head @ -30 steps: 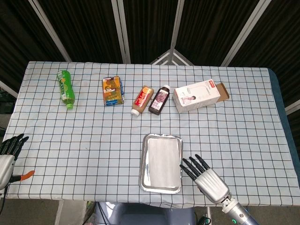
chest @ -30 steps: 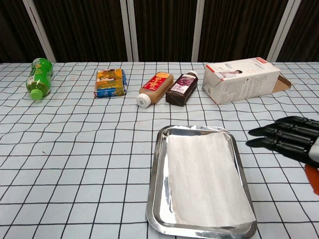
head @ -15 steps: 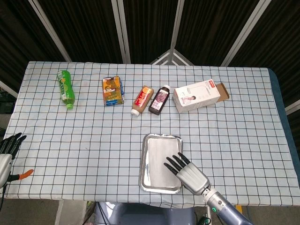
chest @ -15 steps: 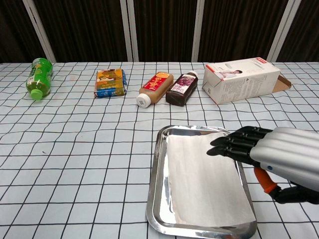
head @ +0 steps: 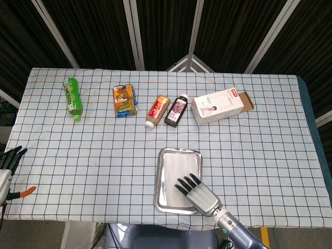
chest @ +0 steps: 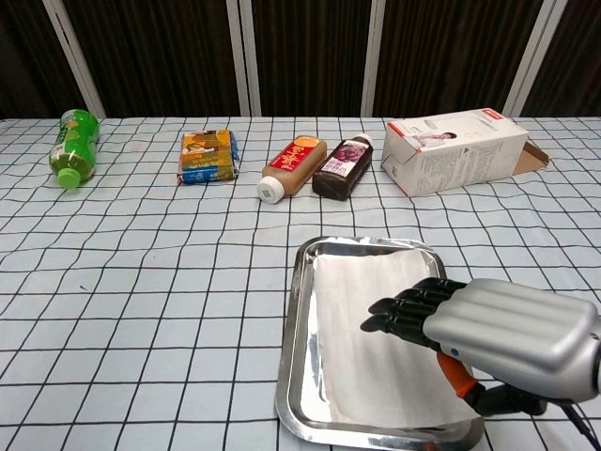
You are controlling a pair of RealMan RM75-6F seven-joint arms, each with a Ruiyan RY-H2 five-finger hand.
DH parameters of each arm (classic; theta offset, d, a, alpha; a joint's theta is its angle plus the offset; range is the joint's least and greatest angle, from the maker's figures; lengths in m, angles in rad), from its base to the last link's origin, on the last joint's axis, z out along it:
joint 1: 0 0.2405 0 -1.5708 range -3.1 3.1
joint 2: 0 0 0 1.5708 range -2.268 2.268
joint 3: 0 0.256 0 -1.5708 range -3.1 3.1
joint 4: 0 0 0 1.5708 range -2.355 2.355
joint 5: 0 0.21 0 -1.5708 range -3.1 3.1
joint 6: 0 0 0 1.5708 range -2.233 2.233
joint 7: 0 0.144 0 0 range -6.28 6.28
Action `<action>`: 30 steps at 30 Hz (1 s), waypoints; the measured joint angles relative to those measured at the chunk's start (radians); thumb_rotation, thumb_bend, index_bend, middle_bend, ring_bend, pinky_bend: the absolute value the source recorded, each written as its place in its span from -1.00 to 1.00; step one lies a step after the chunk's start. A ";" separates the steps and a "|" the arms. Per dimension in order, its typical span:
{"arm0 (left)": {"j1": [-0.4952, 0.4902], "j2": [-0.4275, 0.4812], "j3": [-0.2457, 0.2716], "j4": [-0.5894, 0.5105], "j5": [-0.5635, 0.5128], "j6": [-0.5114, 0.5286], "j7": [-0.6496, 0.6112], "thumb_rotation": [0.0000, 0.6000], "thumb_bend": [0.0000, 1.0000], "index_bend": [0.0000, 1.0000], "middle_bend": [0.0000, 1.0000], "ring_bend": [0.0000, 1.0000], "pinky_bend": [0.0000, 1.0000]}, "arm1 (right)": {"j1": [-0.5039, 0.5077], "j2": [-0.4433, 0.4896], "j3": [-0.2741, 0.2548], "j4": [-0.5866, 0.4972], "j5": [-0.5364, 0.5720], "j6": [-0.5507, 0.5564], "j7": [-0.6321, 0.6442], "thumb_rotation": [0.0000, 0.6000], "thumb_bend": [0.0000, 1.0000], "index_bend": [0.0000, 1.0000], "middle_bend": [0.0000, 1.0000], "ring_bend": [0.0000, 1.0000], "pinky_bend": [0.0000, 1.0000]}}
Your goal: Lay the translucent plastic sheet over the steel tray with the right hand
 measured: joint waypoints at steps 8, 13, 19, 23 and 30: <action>0.001 0.001 0.001 -0.002 0.003 0.002 -0.003 1.00 -1.00 -1.00 -1.00 -1.00 -1.00 | 0.020 -0.026 -0.015 0.014 0.084 0.008 -0.056 1.00 0.99 -1.00 -0.94 -1.00 -1.00; 0.001 0.000 0.001 0.000 0.005 0.005 -0.001 1.00 -1.00 -1.00 -1.00 -1.00 -1.00 | 0.033 -0.034 -0.026 0.018 0.130 0.021 -0.083 1.00 0.99 -1.00 -0.94 -1.00 -1.00; 0.002 -0.002 -0.001 0.000 0.006 0.010 -0.001 1.00 -1.00 -1.00 -1.00 -1.00 -1.00 | 0.045 -0.042 -0.038 0.014 0.183 0.038 -0.108 1.00 0.99 -1.00 -0.94 -1.00 -1.00; 0.003 -0.004 -0.001 0.002 0.009 0.014 -0.004 1.00 -1.00 -1.00 -1.00 -1.00 -1.00 | 0.051 -0.053 -0.047 0.005 0.210 0.057 -0.121 1.00 0.99 -1.00 -0.94 -1.00 -1.00; 0.004 -0.003 -0.001 0.003 0.014 0.018 -0.009 1.00 -1.00 -1.00 -1.00 -1.00 -1.00 | 0.059 -0.074 -0.058 -0.014 0.260 0.090 -0.143 1.00 0.99 -1.00 -0.94 -1.00 -1.00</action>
